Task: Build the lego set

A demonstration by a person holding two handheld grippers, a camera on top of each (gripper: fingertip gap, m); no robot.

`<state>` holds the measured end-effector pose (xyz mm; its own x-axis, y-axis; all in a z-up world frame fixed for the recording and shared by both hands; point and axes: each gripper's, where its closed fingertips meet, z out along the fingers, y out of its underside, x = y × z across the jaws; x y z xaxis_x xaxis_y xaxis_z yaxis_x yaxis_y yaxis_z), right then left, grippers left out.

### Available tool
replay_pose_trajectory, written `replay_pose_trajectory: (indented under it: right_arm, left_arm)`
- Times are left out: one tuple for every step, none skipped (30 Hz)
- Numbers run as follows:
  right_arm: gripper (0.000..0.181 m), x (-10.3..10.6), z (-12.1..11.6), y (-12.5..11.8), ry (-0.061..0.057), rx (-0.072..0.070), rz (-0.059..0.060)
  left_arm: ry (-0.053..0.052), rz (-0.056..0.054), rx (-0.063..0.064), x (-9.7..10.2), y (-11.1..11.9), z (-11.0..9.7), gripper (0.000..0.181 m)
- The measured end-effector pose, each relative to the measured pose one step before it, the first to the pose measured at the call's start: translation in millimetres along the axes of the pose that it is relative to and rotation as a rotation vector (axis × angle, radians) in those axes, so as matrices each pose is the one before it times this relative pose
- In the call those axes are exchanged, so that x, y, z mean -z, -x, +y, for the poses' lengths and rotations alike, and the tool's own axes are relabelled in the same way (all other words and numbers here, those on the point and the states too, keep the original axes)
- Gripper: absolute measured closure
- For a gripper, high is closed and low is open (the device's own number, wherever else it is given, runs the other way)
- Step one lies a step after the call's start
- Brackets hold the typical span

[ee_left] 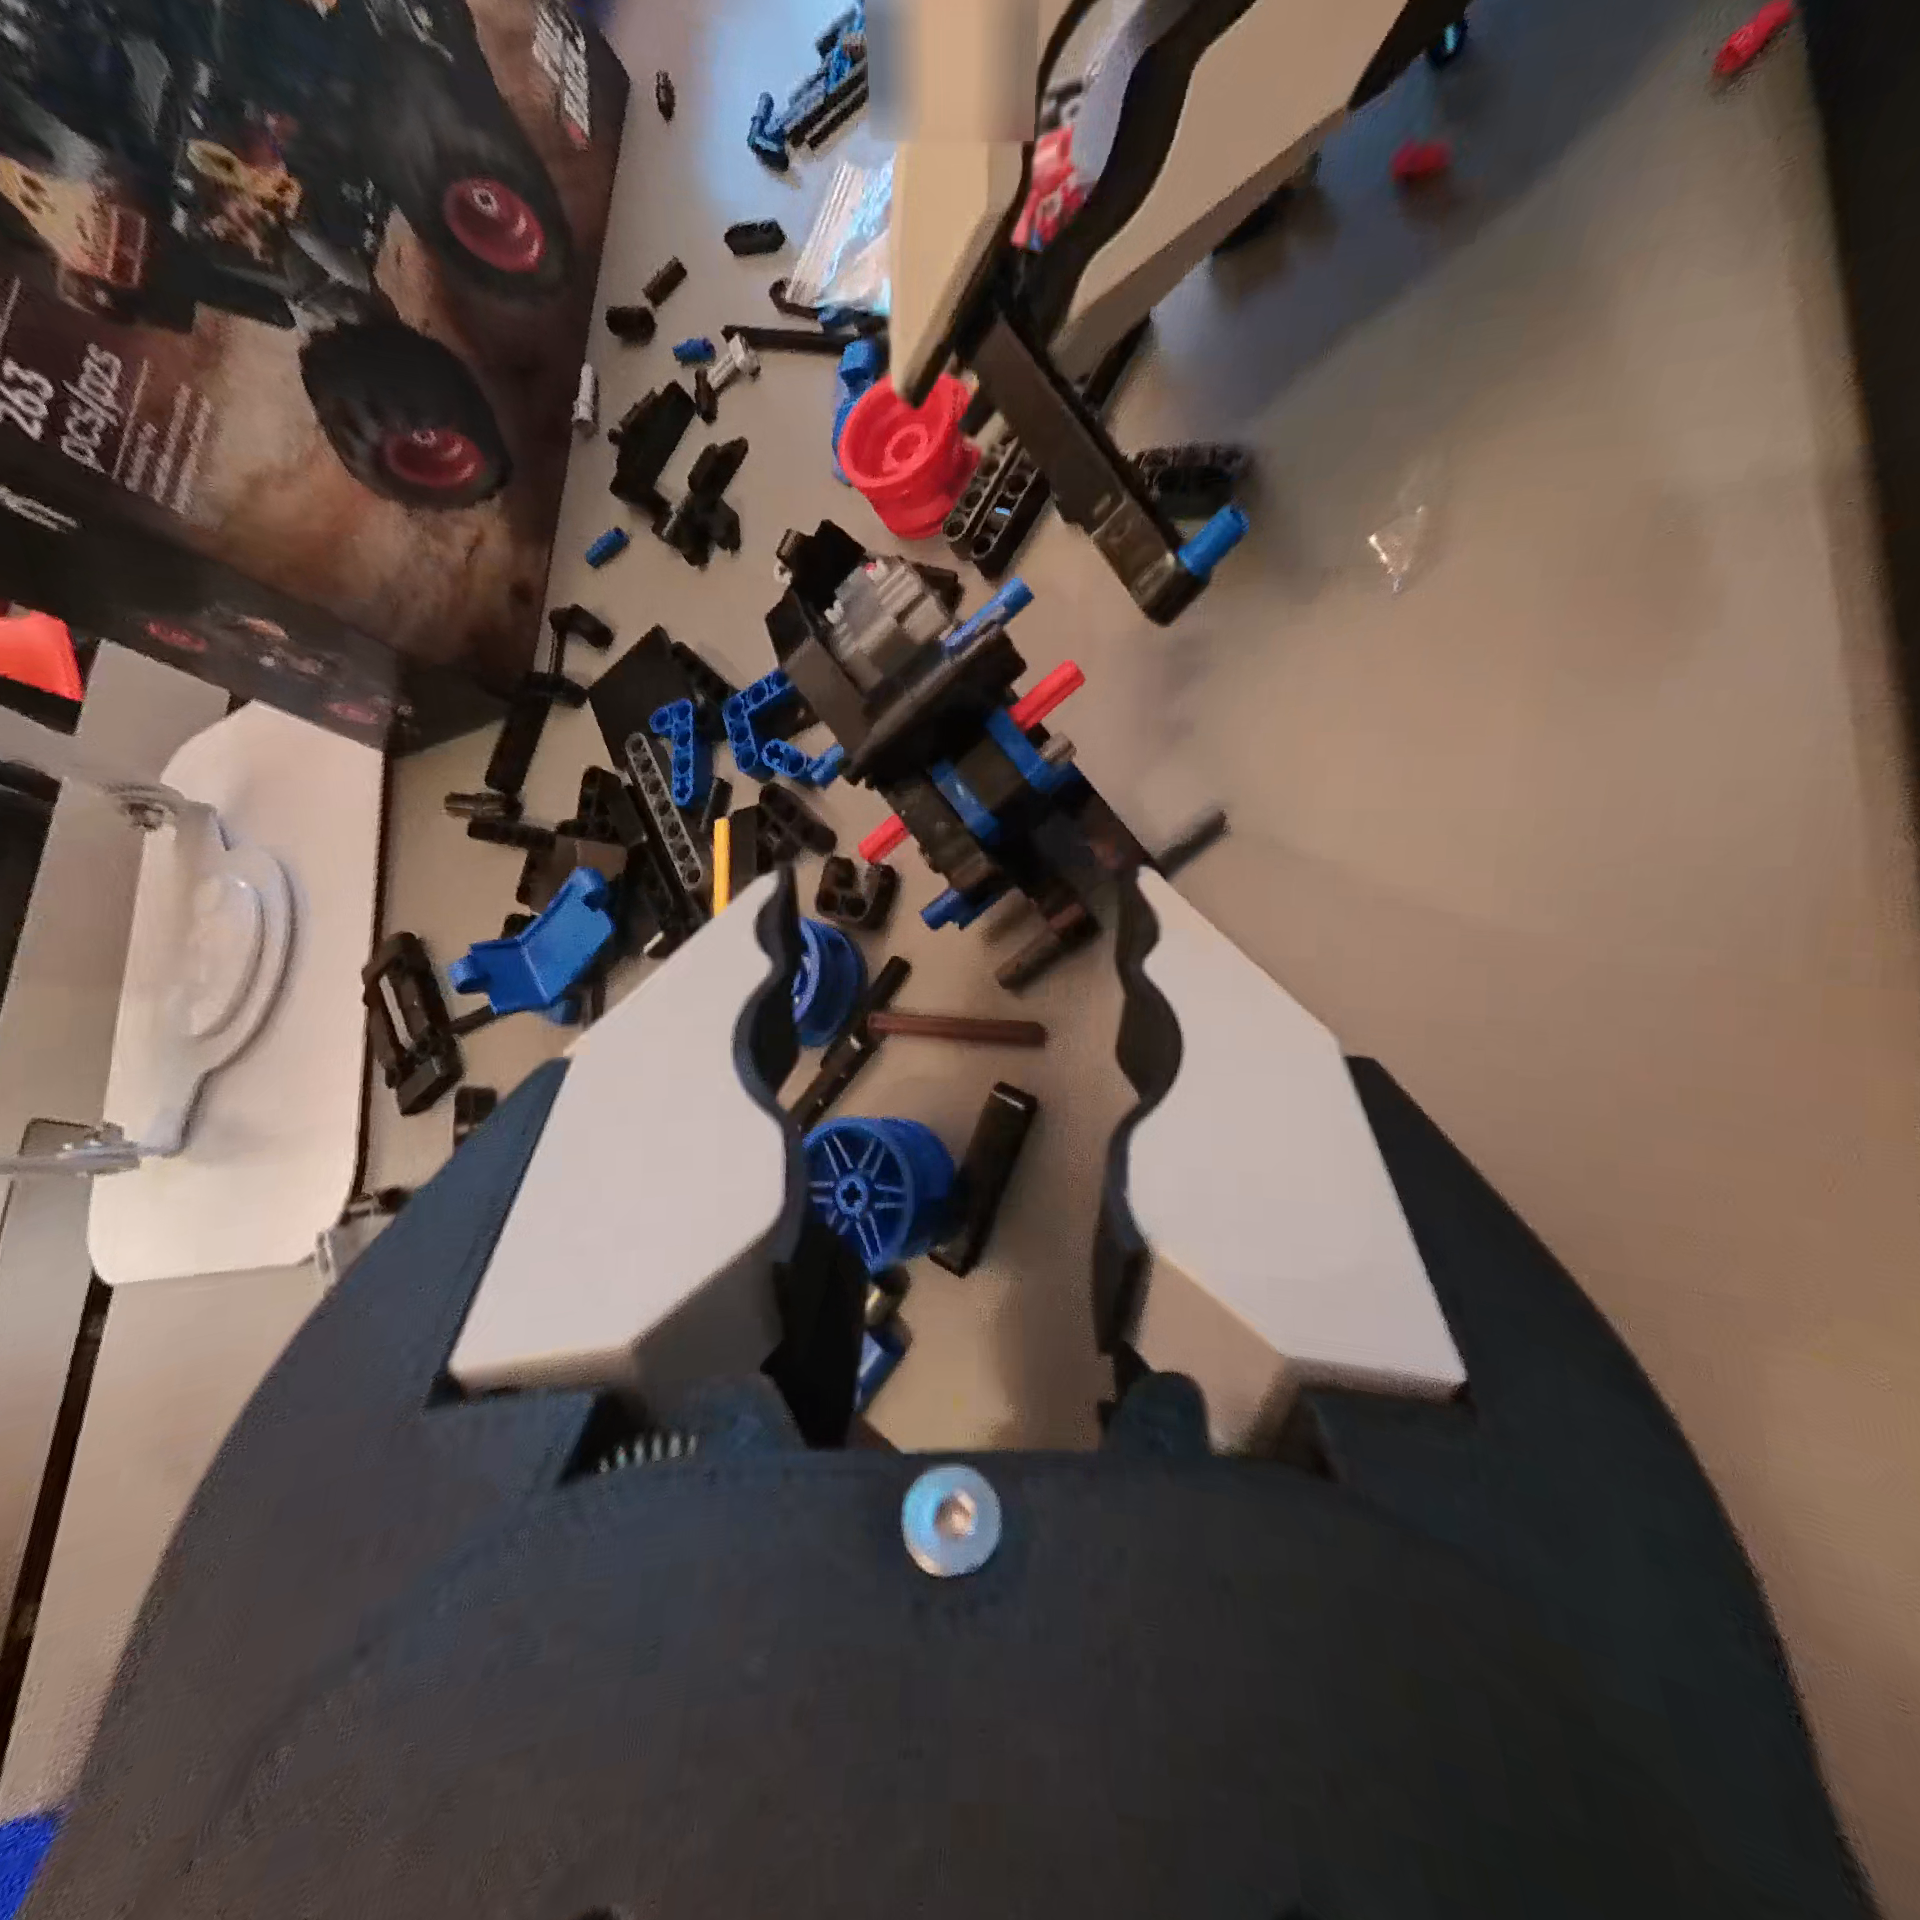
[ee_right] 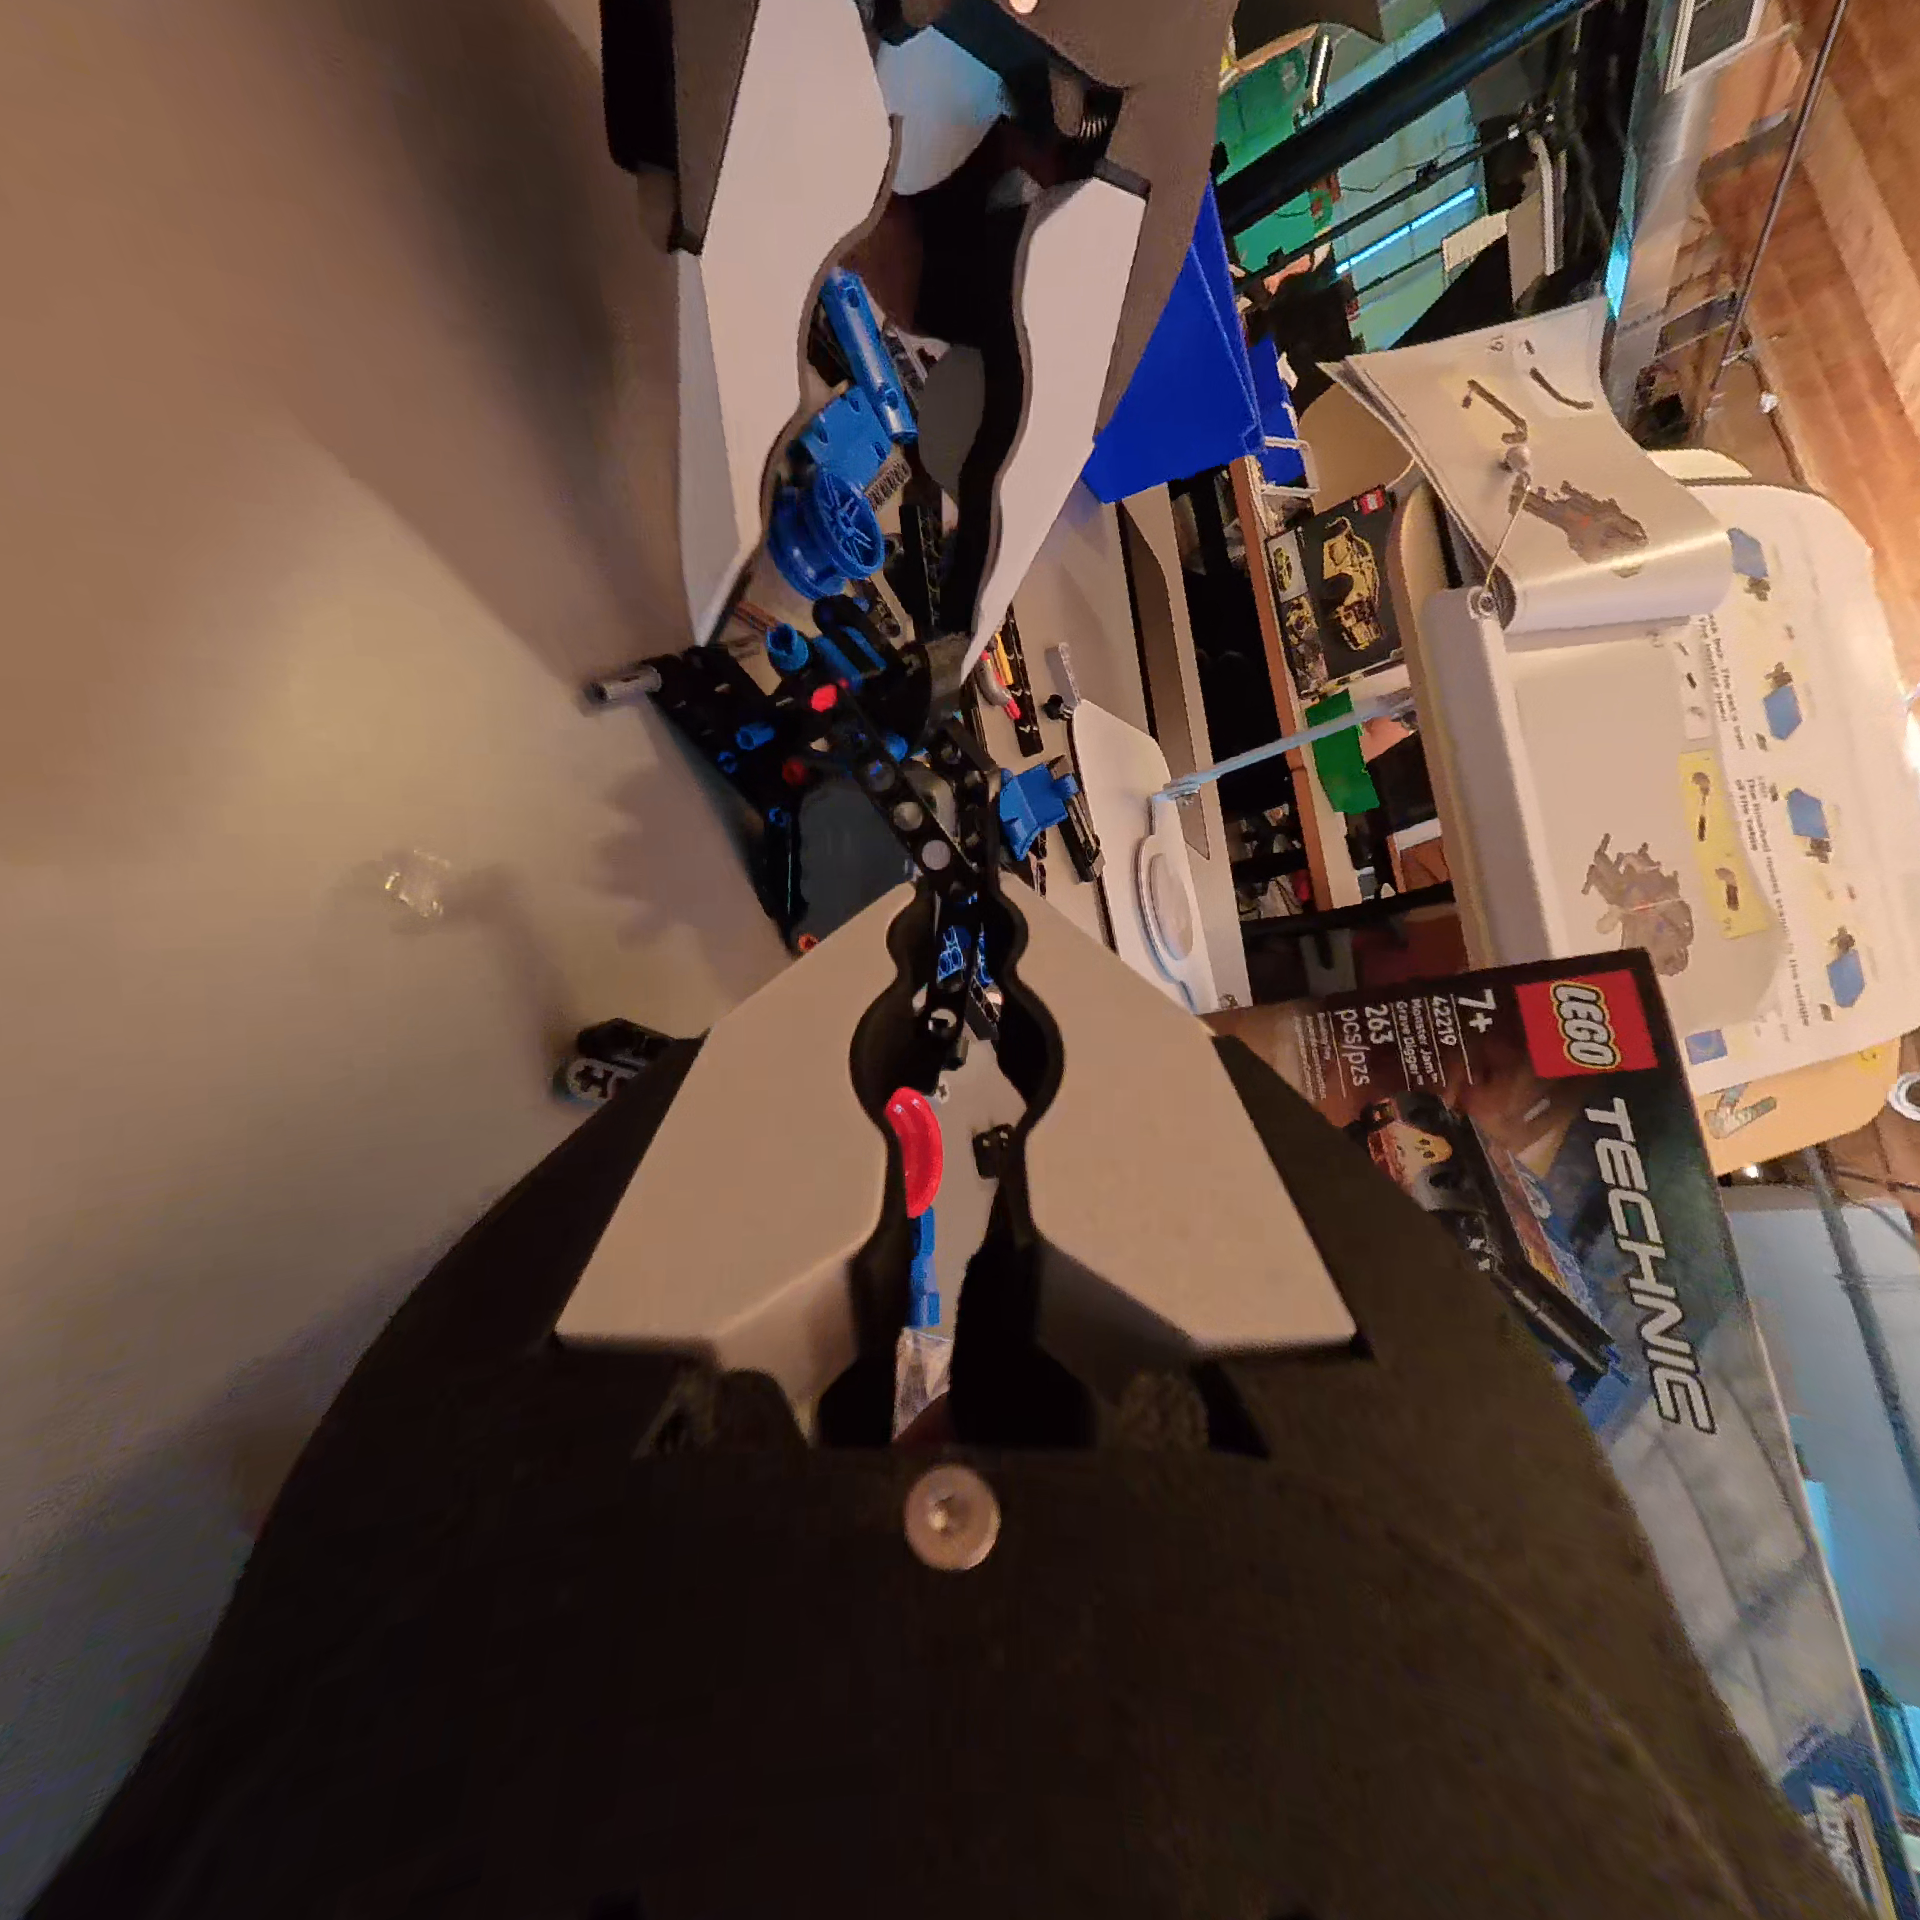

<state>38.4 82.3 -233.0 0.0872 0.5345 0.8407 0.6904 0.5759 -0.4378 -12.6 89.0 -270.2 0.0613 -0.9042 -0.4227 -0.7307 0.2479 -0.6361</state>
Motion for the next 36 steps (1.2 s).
replay_pose_trajectory:
  right_arm:
    - [0.175, -0.81, -0.92, 0.78, 0.0021, 0.0131, 0.0025]
    - [0.175, -0.76, -0.75, 0.15, 0.0029, 0.0108, 0.0035]
    - [0.175, -0.72, -0.42, -0.28, 0.0036, 0.0091, 0.0039]
    - [0.175, -0.75, -0.12, -0.36, 0.0053, 0.0117, 0.0066]
    - [0.175, -0.47, 0.85, -0.77, 0.0085, 0.0169, 0.0085]
    - [0.175, -0.31, 0.91, -0.23, 0.0101, 0.0207, 0.0072]
    - [0.175, 0.05, 0.23, 0.38, 0.0059, 0.0202, 0.0056]
    - [0.175, 0.28, -0.13, 0.99, 0.0026, 0.0197, 0.0030]
    - [0.175, 0.71, -0.47, 1.08, 0.0005, 0.0227, 0.0029]
    - [0.175, 0.87, -0.27, 0.56, 0.0019, 0.0220, 0.0036]
    - [0.175, 1.12, 0.22, 0.52, 0.0016, 0.0158, 0.0031]
    - [0.175, 1.05, -0.07, 0.92, -0.0028, 0.0091, 0.0011]
    - [0.175, 1.08, -0.13, 1.21, -0.0042, 0.0051, -0.0005]
    - [0.175, 1.13, 0.29, 0.65, -0.0025, 0.0067, 0.0022]
    - [0.175, 0.73, 1.30, 0.13, 0.0011, 0.0078, 0.0029]
    - [0.175, 1.25, 1.61, 0.06, 0.0010, 0.0052, 0.0023]
    - [0.175, 1.76, 1.53, 0.46, -0.0011, 0.0000, 0.0000]
    - [0.175, 1.31, 1.02, 0.28, -0.0024, -0.0021, -0.0009]
    - [0.175, 1.19, 1.64, 0.18, 0.0020, 0.0001, -0.0015]
    - [0.175, 1.27, 2.42, 0.23, 0.0042, 0.0032, -0.0006]
    - [0.175, 1.30, 2.06, 0.47, 0.0007, 0.0027, -0.0001]
    - [0.175, 1.17, 1.20, 0.27, -0.0021, 0.0000, -0.0001]
    - [0.175, 1.14, 0.37, -0.67, -0.0024, 0.0007, 0.0022]
    - [0.175, 0.78, 0.47, -0.68, -0.0015, 0.0018, 0.0032]
    - [0.175, 0.12, 0.49, -0.06, -0.0017, 0.0015, 0.0020]
    - [0.175, -0.20, 0.41, 0.30, -0.0015, 0.0006, 0.0009]
    - [0.175, -0.24, 0.14, 0.46, -0.0017, 0.0016, 0.0004]
    - [0.175, -0.16, -0.09, 0.86, -0.0017, 0.0038, -0.0016]
    - [0.175, -0.20, -0.02, 0.65, -0.0008, 0.0048, 0.0001]
    - [0.175, -0.16, 0.29, 0.06, -0.0005, 0.0017, 0.0032]
    - [0.175, -0.08, 0.30, -0.46, -0.0003, -0.0011, 0.0031]
    - [0.175, -0.02, 0.43, -0.53, 0.0000, 0.0002, 0.0037]
    - [0.175, -0.10, 0.48, -0.37, 0.0005, 0.0007, 0.0036]
    - [0.175, -0.16, 0.31, -0.28, 0.0008, -0.0002, 0.0036]
    - [0.175, -0.13, 0.43, -0.07, 0.0015, 0.0008, 0.0023]
    - [0.175, -0.02, 0.26, -0.10, 0.0006, 0.0024, 0.0029]
  left_arm:
    - [0.0099, -0.0069, 0.0154, 1.41, -0.30, 1.83, 0.118]
    - [-0.0026, 0.0027, 0.0219, 1.65, -1.73, -0.45, 0.117]
    - [-0.0097, 0.0004, 0.0278, 1.41, -1.56, -2.13, 0.117]
    - [-0.0048, -0.0075, 0.0233, 0.76, -0.34, -1.89, 0.119]
    - [0.0024, -0.0030, 0.0124, 0.05, -1.21, -1.08, 0.120]
    - [0.0021, 0.0081, 0.0051, -0.07, -3.16, -1.26, 0.120]
    - [0.0017, 0.0011, 0.0092, -0.14, -1.59, -1.46, 0.120]
    - [-0.0005, 0.0046, 0.0118, -0.03, -1.98, -1.66, 0.119]
    - [-0.0091, 0.0103, 0.0129, 0.36, -2.91, -2.25, 0.117]
    - [-0.0103, -0.0018, 0.0168, 0.23, -0.82, -1.97, 0.116]
    - [-0.0069, -0.0132, 0.0132, 0.45, 0.86, -1.15, 0.114]
    - [-0.0065, -0.0043, 0.0078, 0.71, -1.00, -0.92, 0.112]
    - [-0.0074, -0.0086, 0.0095, 0.74, -0.57, -1.27, 0.111]
    - [-0.0062, -0.0184, 0.0063, 0.44, 0.75, -0.87, 0.111]
    - [0.0020, -0.0282, -0.0015, -0.10, 2.19, 0.33, 0.107]
    - [0.0028, -0.0361, -0.0111, -0.16, 3.41, 0.52, 0.107]
    - [0.0021, -0.0194, -0.0027, -0.53, 1.12, 0.21, 0.107]
    - [-0.0023, 0.0075, 0.0170, -1.07, -2.33, -0.70, 0.108]
    - [-0.0012, 0.0138, 0.0215, -1.92, -2.90, -0.32, 0.107]
    - [0.0008, 0.0069, 0.0101, -1.75, -1.46, 0.54, 0.107]
    - [0.0028, 0.0068, 0.0072, -1.10, -0.65, 0.78, 0.106]
    - [-0.0064, 0.0130, 0.0170, -0.16, -0.89, -0.90, 0.105]
    - [-0.0147, 0.0147, 0.0239, 0.10, -1.15, -2.11, 0.105]
    - [-0.0084, 0.0099, 0.0195, -0.38, -0.71, -1.26, 0.105]
    - [0.0014, 0.0008, 0.0049, -1.10, 0.02, 0.23, 0.105]
    - [0.0022, -0.0050, -0.0037, -1.00, 0.37, 0.17, 0.106]
    - [-0.0006, -0.0023, 0.0019, -1.01, 0.00, -0.47, 0.107]
    - [-0.0015, 0.0034, 0.0061, -0.82, -0.46, -0.72, 0.107]
    - [-0.0019, 0.0013, 0.0046, -0.75, -0.01, -0.44, 0.106]
    - [-0.0020, 0.0006, 0.0026, -0.32, 0.53, -0.30, 0.106]
    - [-0.0015, 0.0013, 0.0048, -0.13, 0.67, -0.14, 0.107]
    - [-0.0026, 0.0018, 0.0065, -0.22, 0.47, -0.44, 0.108]
    - [-0.0023, 0.0014, 0.0027, -0.17, 0.05, -0.21, 0.108]
    - [0.0006, -0.0027, -0.0027, 0.03, 0.46, 0.17, 0.108]
    - [0.0014, -0.0053, -0.0042, -0.04, 0.65, 0.23, 0.109]
    - [0.0001, -0.0032, -0.0007, -0.23, 0.28, -0.09, 0.109]
